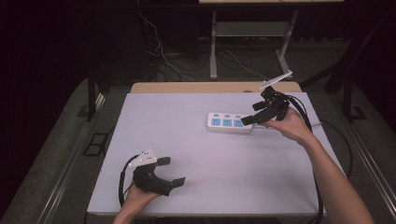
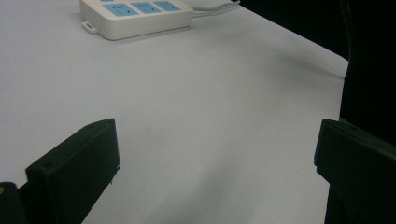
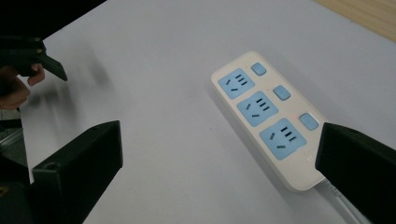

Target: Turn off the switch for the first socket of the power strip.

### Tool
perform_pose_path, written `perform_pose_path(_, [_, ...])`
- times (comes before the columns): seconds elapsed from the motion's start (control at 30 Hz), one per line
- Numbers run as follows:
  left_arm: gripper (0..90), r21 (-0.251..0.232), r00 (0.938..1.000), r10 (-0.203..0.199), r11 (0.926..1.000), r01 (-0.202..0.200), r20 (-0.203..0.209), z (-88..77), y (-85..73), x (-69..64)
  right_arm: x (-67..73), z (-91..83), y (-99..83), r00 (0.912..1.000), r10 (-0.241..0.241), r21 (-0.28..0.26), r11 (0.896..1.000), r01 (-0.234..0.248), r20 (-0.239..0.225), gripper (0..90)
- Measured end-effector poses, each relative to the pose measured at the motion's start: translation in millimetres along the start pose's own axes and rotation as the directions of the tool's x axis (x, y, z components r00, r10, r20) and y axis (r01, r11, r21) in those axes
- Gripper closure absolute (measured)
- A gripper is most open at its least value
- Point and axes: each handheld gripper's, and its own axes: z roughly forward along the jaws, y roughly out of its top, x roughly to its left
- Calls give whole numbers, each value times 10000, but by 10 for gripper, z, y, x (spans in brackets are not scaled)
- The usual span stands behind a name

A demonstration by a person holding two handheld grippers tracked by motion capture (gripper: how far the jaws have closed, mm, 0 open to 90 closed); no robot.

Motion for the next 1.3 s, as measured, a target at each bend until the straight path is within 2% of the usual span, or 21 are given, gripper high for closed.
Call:
perform_pose_path(0.2, [0, -2, 10000, 6, 10000, -6, 6, -1, 0, 0, -43, 60, 46, 9999, 121, 61, 9999, -121, 9, 5])
perform_pose_path(0.3, [0, -6, 10000, 5, 10000, -5, 1, 2, 1, 2, -84, 97, 81, 9992, 385, -218, 9990, -387, -113, 5])
perform_pose_path(0.6, [0, -11, 10000, 9, 10000, -9, 37, 5, 2, -11, -164, 182, 154, 9962, 875, -652, 9940, -873, -4, 5])
perform_pose_path(1.03, [0, -35, 10000, -10, 10000, 10, 41, 1, -2, -9, -342, 335, 113, 9919, 1155, -305, 9930, -1140, 532, 5])
perform_pose_path(1.1, [0, -16, 10000, -15, 10000, 15, 48, 3, -2, -8, -394, 350, 98, 9903, 1176, -323, 9928, -1154, 746, 178])
perform_pose_path(1.17, [0, -15, 10000, -5, 10000, 5, 45, 3, -2, -10, -422, 370, 95, 9867, 1282, -318, 9916, -1256, 999, 196])
perform_pose_path(1.23, [0, -31, 10000, -10, 10000, 10, 45, 2, -2, -11, -452, 392, 88, 9847, 1349, -372, 9906, -1316, 1103, 290])
perform_pose_path(1.27, [0, -32, 10000, -11, 10000, 12, 37, 2, -3, -11, -452, 392, 88, 9847, 1349, -372, 9906, -1316, 1103, 290])
perform_pose_path(1.3, [0, -39, 10000, -17, 10000, 17, 35, 2, -3, -9, -474, 414, 80, 9824, 1429, -432, 9894, -1386, 1205, 352])
